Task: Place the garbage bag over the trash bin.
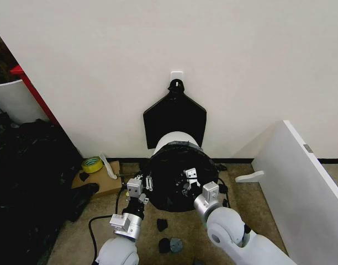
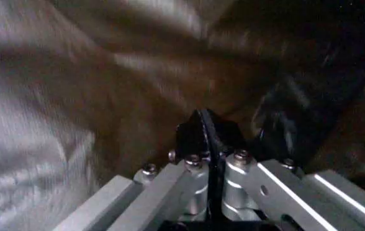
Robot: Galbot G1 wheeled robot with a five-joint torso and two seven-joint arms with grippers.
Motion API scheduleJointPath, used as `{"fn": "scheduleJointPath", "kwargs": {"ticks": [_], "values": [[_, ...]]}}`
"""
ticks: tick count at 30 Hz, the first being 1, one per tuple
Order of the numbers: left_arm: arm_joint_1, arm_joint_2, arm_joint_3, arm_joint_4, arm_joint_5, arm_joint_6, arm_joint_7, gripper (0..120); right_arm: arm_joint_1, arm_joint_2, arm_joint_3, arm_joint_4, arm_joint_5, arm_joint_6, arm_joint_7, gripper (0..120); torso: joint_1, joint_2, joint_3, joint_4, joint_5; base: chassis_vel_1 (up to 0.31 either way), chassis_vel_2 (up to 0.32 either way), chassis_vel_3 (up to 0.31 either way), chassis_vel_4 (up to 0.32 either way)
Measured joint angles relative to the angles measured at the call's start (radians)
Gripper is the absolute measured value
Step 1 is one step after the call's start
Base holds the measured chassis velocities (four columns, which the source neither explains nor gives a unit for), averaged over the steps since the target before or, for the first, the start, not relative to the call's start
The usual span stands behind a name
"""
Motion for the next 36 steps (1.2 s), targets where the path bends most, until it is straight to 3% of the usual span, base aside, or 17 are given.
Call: {"fn": "scheduleJointPath", "kwargs": {"ticks": [4, 10, 13, 29, 36], "values": [[0.007, 0.0, -0.002, -0.009, 0.001, 0.0, 0.0, 0, 0.002, 0.012, -0.016, -0.04, -0.081, -0.072, 0.052, 0, 0.0, 0.0, 0.0, 0.0, 0.0001, 0.0, 0.0, 0.0, 0.0], [0.012, 0.001, -0.005, -0.011, 0.002, 0.0, 0.001, 0, 0.005, 0.014, -0.011, -0.072, -0.279, -0.093, 0.05, 0, 0.0, 0.0, 0.0, 0.0001, 0.0001, 0.0, 0.0, 0.0, 0.0], [0.012, -0.001, -0.005, -0.011, 0.002, 0.0, 0.002, 0, 0.004, 0.013, 0.0, -0.069, -0.304, -0.084, 0.042, 0, 0.0, 0.0, 0.0, 0.0, 0.0, 0.0, 0.0, 0.0, 0.0], [-0.009, -0.017, 0.0, 0.015, -0.063, 0.02, -0.004, 0, -0.037, 0.022, -0.005, -0.097, -0.466, 0.309, -0.177, 0, 0.0, 0.0, 0.0, -0.0001, 0.0, 0.0, 0.0, 0.0, 0.0], [-0.002, -0.018, 0.003, 0.014, -0.074, 0.03, -0.007, 0, 0.063, 0.023, -0.041, -0.137, -0.505, 0.245, -0.085, 0, 0.0, 0.0, 0.0, 0.0001, 0.0001, 0.0, 0.0, 0.0, 0.0]]}}
